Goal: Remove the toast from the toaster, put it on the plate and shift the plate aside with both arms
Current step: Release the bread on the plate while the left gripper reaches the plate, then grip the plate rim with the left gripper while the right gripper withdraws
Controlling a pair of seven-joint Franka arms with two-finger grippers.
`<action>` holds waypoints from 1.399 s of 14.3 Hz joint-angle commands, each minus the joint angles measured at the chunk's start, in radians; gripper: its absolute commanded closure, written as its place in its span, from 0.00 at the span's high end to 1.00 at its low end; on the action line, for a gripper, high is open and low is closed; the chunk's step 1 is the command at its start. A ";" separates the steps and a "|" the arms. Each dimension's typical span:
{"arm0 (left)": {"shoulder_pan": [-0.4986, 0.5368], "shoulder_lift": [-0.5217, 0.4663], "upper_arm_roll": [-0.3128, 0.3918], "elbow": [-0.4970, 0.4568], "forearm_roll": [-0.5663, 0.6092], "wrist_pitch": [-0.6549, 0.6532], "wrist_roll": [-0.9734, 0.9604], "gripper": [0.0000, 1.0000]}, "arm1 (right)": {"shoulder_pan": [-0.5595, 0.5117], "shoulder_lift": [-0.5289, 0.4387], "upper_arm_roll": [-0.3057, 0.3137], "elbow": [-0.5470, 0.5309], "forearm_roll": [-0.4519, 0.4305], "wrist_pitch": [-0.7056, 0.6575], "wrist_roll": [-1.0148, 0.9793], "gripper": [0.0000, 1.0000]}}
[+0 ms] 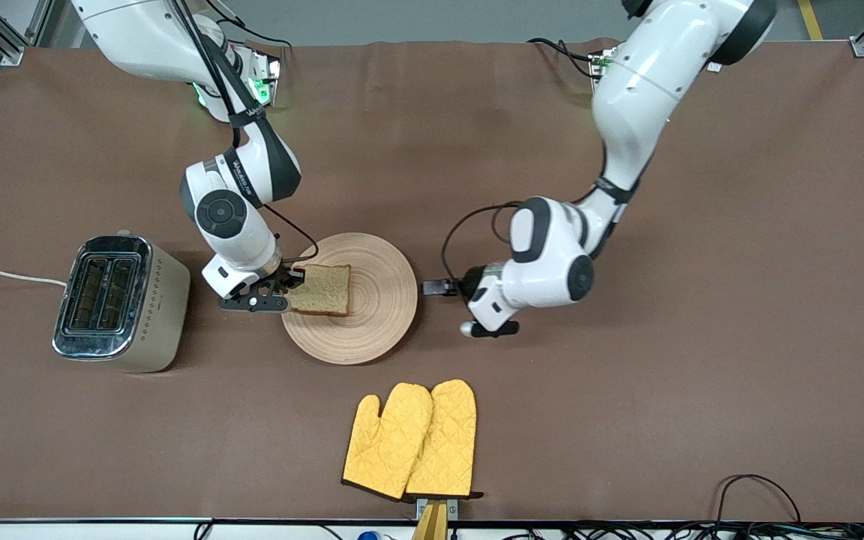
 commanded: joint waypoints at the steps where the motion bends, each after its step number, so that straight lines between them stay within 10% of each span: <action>1: -0.062 0.096 0.007 0.101 -0.026 0.082 0.010 0.98 | -0.046 -0.013 0.010 0.068 -0.044 -0.071 0.017 1.00; 3: -0.088 0.121 0.007 0.101 -0.026 0.138 0.052 0.78 | -0.086 -0.013 0.011 0.224 -0.044 -0.257 0.012 1.00; 4: -0.089 0.126 0.007 0.100 -0.029 0.142 0.107 0.38 | -0.112 -0.013 0.011 0.319 -0.044 -0.371 -0.012 1.00; 6: -0.088 0.126 0.007 0.098 -0.078 0.144 0.132 0.00 | -0.189 -0.013 0.013 0.469 -0.041 -0.484 -0.137 1.00; 12: -0.059 0.078 0.007 0.098 -0.086 0.120 0.168 0.00 | -0.413 -0.121 0.016 0.576 0.058 -0.616 -0.365 1.00; 20: 0.321 -0.068 0.006 0.133 0.021 -0.447 0.359 0.00 | -0.481 -0.323 0.021 0.571 0.112 -0.875 -0.413 1.00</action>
